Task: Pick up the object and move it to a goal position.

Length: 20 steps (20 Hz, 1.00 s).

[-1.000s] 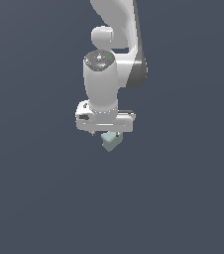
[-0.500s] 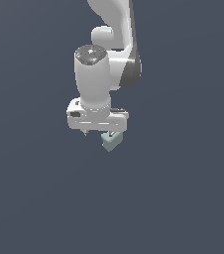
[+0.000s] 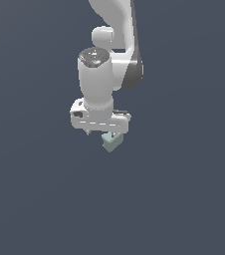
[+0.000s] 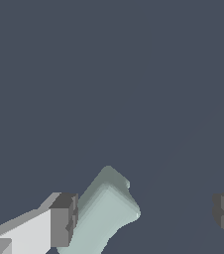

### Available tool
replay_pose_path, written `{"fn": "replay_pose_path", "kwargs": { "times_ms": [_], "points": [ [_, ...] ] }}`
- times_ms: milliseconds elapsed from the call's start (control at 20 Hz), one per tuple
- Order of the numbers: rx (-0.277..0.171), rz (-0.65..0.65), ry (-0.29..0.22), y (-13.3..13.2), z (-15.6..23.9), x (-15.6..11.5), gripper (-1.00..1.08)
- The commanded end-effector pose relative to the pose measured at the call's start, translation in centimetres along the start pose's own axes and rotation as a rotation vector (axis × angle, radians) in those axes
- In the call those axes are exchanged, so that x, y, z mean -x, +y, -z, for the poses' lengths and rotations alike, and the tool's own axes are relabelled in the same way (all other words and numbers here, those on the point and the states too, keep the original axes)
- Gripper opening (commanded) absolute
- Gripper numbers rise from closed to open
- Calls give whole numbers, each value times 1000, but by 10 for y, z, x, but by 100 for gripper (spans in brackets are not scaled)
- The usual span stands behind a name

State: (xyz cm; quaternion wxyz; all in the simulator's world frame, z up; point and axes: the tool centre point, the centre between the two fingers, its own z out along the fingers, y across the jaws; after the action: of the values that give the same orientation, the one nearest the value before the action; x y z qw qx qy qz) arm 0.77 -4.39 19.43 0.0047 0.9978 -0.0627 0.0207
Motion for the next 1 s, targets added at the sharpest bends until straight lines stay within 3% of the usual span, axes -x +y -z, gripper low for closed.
{"fn": "replay_pose_path", "kwargs": {
  "times_ms": [0,950],
  "points": [
    [-1,-34,-2,-3,-3,4,100],
    [1,-464,-30,-28,-42,54,100]
  ]
}}
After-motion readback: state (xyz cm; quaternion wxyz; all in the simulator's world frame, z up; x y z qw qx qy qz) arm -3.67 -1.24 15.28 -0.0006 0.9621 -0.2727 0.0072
